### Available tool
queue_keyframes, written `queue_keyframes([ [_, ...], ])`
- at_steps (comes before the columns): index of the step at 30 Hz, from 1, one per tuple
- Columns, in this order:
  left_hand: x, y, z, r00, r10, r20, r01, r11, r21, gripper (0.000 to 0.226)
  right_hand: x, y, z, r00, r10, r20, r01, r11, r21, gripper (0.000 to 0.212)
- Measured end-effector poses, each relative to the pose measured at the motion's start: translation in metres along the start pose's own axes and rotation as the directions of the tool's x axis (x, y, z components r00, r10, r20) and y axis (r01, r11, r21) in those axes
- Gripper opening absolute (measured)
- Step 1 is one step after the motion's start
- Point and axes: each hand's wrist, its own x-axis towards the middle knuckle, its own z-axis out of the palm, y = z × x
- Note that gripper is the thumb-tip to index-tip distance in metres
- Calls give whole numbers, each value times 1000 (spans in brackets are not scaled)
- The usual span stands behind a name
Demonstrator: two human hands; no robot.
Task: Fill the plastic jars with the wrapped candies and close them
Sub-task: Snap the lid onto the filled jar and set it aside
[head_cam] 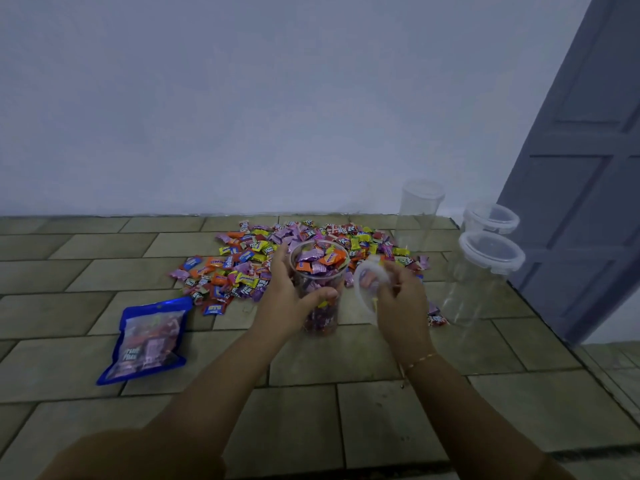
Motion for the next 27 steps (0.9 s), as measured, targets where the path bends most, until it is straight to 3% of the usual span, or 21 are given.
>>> queue_keyframes([
  [2, -1, -2, 0, 1000, 0, 2, 0, 1000, 4, 111, 10, -1, -4, 990, 89, -108, -67, 979, 191, 32],
  [5, 2, -3, -3, 1000, -16, 25, 16, 1000, -15, 114, 24, -1, -7, 946, 272, -175, -156, 856, 492, 30],
  [8, 5, -3, -5, 998, -25, 51, 27, 999, -30, 118, 33, -7, -8, 905, 414, -95, -237, 679, 695, 26],
  [11, 8, -4, -6, 998, -24, 64, 26, 999, -34, 116, 35, -14, -3, 896, 437, 78, -320, 513, 797, 28],
  [13, 10, -6, -7, 997, -18, 69, 20, 999, -31, 117, 33, -19, 5, 909, 394, 132, -353, 564, 746, 28],
  [15, 11, -8, -7, 997, -11, 72, 14, 999, -32, 119, 32, -24, 14, 936, 331, 118, -326, 693, 642, 28],
  [20, 11, -11, -8, 996, -19, 88, 23, 999, -47, 120, 40, -41, 33, 988, 130, 81, -147, 952, 268, 30],
  [25, 13, -11, -5, 998, -5, 68, 9, 998, -62, 104, 53, -57, 41, 976, -61, 207, 93, 985, -149, 29],
  [27, 12, -13, -5, 997, -25, 71, 33, 994, -104, 120, 55, -61, 44, 960, -80, 267, 141, 966, -218, 29],
])
